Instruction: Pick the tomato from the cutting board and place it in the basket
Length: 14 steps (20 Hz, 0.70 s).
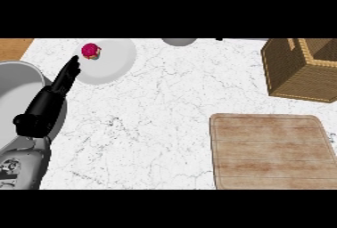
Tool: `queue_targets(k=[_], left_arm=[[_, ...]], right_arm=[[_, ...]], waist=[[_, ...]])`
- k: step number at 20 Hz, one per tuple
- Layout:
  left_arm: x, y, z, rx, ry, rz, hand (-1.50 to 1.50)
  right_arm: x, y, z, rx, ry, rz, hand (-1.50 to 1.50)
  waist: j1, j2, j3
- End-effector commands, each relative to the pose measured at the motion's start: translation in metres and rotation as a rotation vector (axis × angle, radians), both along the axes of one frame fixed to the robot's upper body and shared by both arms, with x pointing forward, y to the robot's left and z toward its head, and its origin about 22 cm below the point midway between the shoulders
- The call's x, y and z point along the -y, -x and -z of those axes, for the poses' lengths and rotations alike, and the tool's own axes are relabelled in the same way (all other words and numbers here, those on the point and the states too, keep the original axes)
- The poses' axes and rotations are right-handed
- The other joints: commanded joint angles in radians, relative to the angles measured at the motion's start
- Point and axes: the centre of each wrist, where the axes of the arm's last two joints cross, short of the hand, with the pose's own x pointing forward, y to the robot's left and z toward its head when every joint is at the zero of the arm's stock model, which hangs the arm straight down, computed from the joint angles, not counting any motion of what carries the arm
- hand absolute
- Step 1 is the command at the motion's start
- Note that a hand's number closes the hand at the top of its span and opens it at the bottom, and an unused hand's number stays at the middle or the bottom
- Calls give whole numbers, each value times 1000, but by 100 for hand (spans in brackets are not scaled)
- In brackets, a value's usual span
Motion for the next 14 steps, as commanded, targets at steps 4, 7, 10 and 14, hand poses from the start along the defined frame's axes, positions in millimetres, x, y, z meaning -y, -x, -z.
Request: queue_targets(k=[4, 7, 10, 14], left_arm=[[-7, -9, -3, 8, -4, -14, 0], [-8, -5, 2, -3, -5, -19, 0], [-3, 0, 0, 5, 4, -14, 0], [-4, -6, 5, 3, 2, -11, 0]], right_arm=[[-44, -37, -3, -157, 37, -143, 150], [-66, -52, -1, -208, 103, -126, 150], [-68, -58, 16, -286, 129, -123, 150], [-75, -59, 13, -307, 326, -43, 150]], waist=[[-12, 3, -1], [-14, -1, -1], [-11, 0, 0], [-19, 4, 0]])
